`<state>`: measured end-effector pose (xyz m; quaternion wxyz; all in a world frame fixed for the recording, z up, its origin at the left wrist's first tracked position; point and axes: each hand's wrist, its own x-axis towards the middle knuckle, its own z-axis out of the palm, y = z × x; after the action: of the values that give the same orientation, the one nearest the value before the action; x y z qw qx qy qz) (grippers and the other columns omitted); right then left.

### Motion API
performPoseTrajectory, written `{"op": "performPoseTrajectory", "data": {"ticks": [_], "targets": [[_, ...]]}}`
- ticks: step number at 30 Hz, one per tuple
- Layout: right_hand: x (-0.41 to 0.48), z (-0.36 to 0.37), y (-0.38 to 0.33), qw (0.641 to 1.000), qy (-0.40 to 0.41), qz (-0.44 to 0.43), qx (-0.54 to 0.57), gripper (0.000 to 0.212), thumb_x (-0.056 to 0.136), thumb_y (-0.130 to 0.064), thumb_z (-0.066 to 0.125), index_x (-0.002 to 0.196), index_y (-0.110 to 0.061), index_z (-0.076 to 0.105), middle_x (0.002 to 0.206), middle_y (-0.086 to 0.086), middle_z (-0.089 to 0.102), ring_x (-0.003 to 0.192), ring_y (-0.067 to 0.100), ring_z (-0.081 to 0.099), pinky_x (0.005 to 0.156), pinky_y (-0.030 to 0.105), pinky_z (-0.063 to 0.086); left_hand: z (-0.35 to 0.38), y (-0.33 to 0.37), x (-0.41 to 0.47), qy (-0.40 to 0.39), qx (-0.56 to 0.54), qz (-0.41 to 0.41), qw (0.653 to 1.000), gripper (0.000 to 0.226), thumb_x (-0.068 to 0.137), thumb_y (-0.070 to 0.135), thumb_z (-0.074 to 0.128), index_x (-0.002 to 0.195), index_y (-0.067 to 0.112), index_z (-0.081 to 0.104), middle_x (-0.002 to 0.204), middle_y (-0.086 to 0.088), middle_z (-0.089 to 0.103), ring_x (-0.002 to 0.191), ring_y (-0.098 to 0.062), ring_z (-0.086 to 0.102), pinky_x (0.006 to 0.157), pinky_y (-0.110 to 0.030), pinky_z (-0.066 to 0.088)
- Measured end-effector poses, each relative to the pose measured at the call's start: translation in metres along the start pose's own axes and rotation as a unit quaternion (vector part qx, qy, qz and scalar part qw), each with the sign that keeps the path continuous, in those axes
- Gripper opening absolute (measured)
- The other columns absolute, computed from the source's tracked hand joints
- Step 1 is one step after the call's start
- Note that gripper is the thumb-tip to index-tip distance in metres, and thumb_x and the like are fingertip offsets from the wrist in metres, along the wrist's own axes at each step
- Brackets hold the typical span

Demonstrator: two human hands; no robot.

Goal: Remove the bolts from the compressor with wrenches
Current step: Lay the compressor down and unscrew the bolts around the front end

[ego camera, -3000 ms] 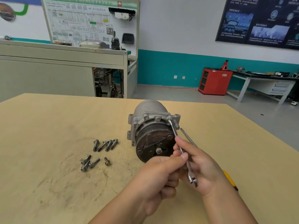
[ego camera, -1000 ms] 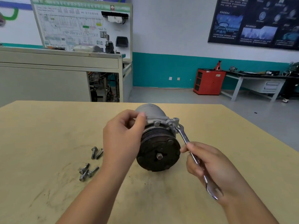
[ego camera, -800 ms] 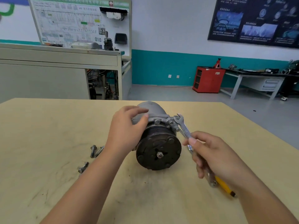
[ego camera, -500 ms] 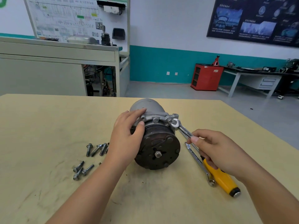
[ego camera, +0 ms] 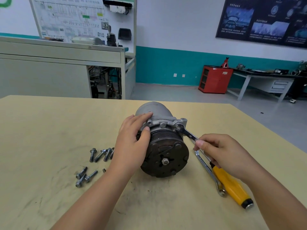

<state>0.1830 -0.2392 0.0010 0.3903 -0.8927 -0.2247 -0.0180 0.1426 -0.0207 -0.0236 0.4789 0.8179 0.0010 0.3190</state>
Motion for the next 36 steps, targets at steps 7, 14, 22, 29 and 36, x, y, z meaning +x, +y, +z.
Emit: {"op": "performPoseTrajectory", "data": {"ticks": [7,14,22,29,36], "targets": [[0.014,-0.011,0.003,0.999,-0.008,0.005,-0.039,0.031,0.09,-0.035,0.054,0.065,-0.021,0.067,0.048,-0.004,0.042,0.044,0.007,0.04,0.055,0.03,0.039,0.0,-0.001,-0.002,0.001,-0.015,-0.008,1.0,0.04,0.094,0.013,0.045,0.126,0.034,0.056,0.117,0.017,0.05,0.132,-0.012,0.035,0.112,-0.04,0.028],[0.016,-0.006,0.015,1.0,0.007,-0.011,-0.007,0.033,0.09,-0.03,0.055,0.06,-0.021,0.065,0.045,-0.004,0.044,0.042,0.006,0.04,0.048,0.02,0.038,0.0,0.0,-0.001,0.0,-0.013,-0.009,1.0,0.04,0.095,0.013,0.044,0.125,0.036,0.056,0.114,0.034,0.045,0.133,-0.009,0.034,0.111,-0.042,0.03],[0.017,-0.005,0.028,0.999,0.01,0.0,0.043,0.034,0.091,-0.029,0.055,0.061,-0.018,0.066,0.044,-0.003,0.047,0.04,0.006,0.042,0.045,0.014,0.038,0.0,-0.001,-0.002,0.0,-0.017,-0.012,1.0,0.04,0.094,0.014,0.044,0.125,0.037,0.056,0.115,0.026,0.049,0.132,-0.01,0.035,0.11,-0.043,0.03],[0.016,-0.003,0.03,0.999,0.015,-0.006,0.037,0.03,0.089,-0.032,0.056,0.061,-0.024,0.066,0.043,-0.004,0.044,0.04,0.005,0.039,0.044,0.017,0.037,0.001,-0.001,-0.002,0.002,-0.021,-0.019,1.0,0.04,0.095,0.013,0.044,0.125,0.037,0.056,0.121,0.019,0.051,0.132,-0.009,0.034,0.111,-0.041,0.03],[0.015,-0.001,0.028,0.999,0.038,-0.021,0.028,0.03,0.087,-0.031,0.059,0.058,-0.027,0.065,0.044,-0.006,0.043,0.042,0.004,0.039,0.047,0.019,0.035,0.0,0.001,-0.002,0.001,-0.013,-0.01,1.0,0.04,0.094,0.012,0.043,0.124,0.036,0.056,0.114,0.034,0.044,0.132,-0.01,0.034,0.111,-0.039,0.029]]}}
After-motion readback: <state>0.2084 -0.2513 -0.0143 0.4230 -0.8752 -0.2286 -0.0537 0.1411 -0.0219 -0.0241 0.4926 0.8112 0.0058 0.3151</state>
